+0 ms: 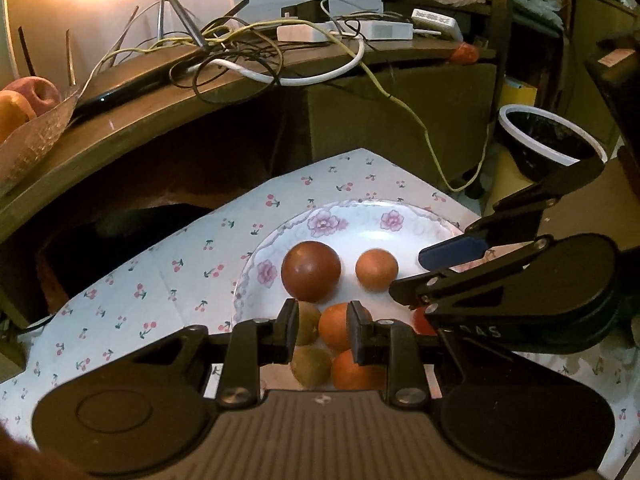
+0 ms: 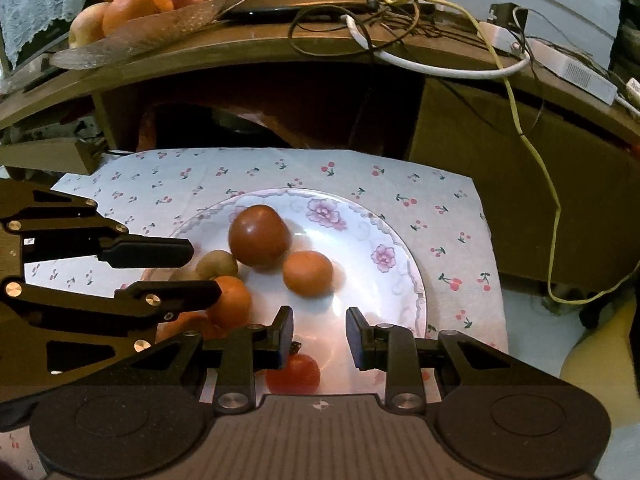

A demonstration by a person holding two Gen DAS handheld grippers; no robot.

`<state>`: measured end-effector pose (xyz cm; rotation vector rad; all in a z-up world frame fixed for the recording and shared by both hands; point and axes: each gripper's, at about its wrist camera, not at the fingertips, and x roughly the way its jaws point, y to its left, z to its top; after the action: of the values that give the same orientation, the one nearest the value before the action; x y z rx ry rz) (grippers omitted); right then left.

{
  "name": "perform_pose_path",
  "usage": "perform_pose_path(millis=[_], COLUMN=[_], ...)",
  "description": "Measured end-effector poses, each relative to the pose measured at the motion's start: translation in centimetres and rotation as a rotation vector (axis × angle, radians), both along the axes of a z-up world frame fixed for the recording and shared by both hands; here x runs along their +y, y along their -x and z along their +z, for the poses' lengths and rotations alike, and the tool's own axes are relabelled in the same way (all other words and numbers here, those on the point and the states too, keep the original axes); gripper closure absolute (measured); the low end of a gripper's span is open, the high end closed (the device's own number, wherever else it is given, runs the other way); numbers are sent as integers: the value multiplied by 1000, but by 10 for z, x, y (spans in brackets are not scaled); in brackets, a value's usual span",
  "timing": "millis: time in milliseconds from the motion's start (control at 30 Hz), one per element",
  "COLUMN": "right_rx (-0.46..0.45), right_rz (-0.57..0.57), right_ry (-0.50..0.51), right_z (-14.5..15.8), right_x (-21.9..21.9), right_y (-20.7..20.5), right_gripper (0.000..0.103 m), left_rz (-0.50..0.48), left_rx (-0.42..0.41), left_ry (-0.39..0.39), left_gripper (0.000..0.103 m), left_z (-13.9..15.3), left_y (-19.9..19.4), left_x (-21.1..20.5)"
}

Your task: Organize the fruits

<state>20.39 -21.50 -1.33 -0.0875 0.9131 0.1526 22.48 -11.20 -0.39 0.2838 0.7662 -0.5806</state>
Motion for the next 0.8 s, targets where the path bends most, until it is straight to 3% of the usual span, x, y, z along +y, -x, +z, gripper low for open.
perform_pose_path(millis=[467,667,800], right_rx=[-10,-10,-13], right_rz=[-57,-70,-78], right_ry=[-27,-19,-27], right_z=[9,13,18], right_x=[-13,-12,-11], right_y=[2,11,22], right_gripper=[66,58,52], left_rz=[85,142,179], left_rx=[3,30,31], left_ry=[7,10,25], left_gripper=[68,54,38], left_z=[8,8,13], left_y=[4,14,23], left_x=[12,16,19])
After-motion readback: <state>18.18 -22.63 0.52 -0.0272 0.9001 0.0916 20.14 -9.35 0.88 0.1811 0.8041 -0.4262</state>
